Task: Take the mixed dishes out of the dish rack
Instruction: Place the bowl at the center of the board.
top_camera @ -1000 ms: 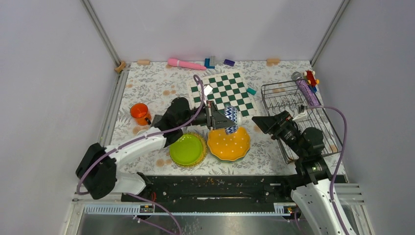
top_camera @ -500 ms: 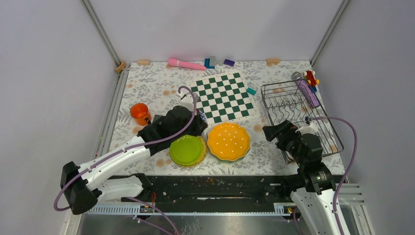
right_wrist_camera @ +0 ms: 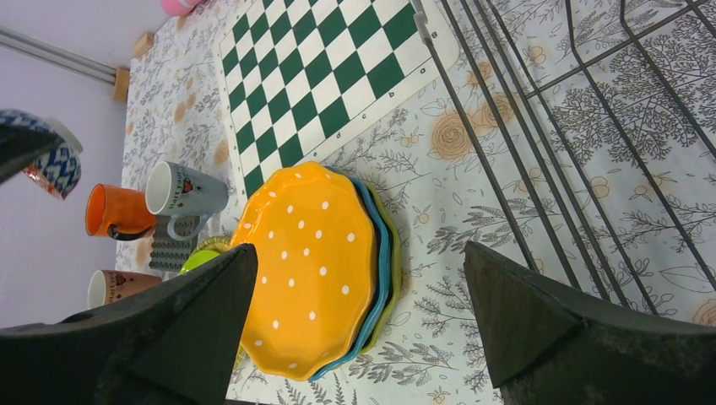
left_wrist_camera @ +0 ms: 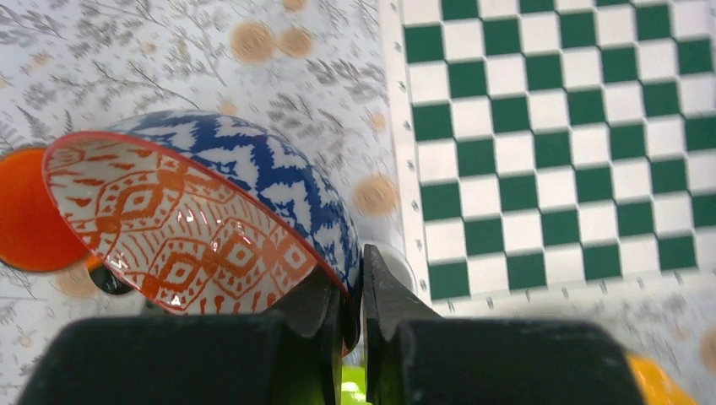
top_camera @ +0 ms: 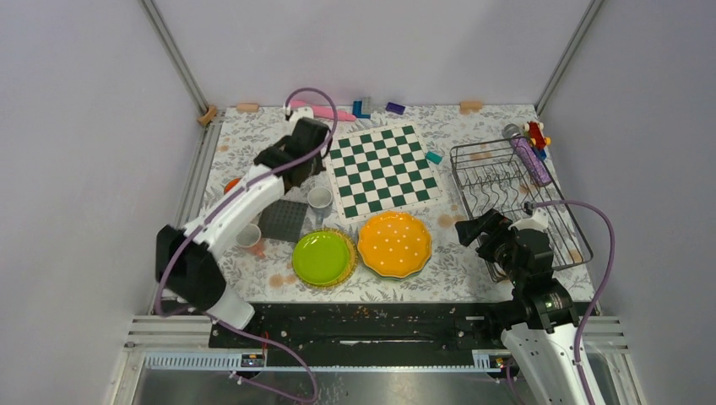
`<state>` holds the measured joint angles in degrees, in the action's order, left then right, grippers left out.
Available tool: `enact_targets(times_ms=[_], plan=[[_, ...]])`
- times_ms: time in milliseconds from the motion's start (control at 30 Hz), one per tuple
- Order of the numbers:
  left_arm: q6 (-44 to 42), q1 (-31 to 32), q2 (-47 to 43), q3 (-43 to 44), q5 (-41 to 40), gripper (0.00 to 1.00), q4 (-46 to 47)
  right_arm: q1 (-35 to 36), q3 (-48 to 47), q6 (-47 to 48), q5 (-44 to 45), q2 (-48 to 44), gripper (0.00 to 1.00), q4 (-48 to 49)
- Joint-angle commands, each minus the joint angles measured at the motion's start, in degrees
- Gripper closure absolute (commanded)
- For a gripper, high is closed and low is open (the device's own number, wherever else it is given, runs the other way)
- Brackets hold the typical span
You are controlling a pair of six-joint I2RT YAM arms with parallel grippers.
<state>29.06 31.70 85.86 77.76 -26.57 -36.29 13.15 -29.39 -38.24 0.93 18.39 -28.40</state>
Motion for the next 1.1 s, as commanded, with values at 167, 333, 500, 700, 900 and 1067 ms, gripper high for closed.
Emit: enact_targets(times_ms=[167,333,500,700,900,1067], plan=[[-6.9,-10.4,23.1,25.4,1.2,0.99,-6.1,0.3,-2.4,2.1,2.1,1.4,0.00,-0.8],[-7.8,-11.8,32.5,31.8,3.0,1.00,-11.0,0.3,-2.5,2.1,3.7,1.1,0.00,-1.4],[-7.4,-12.6,35.8,32.1,4.8,1.00,-12.3,0.3,-2.5,2.1,4.1,1.2,0.00,-1.9],[-7.2,-12.9,38.1,32.0,6.4,0.96,-13.2,0.3,-2.8,2.0,4.0,2.0,0.00,-2.2],[-7.3,-13.0,39.6,31.5,6.8,0.93,-13.7,0.4,-2.8,1.9,3.1,2.1,0.00,-2.4],[-7.4,-13.0,40.7,32.0,7.4,0.89,-14.1,0.3,-2.9,1.9,3.4,2.1,0.00,-2.6]])
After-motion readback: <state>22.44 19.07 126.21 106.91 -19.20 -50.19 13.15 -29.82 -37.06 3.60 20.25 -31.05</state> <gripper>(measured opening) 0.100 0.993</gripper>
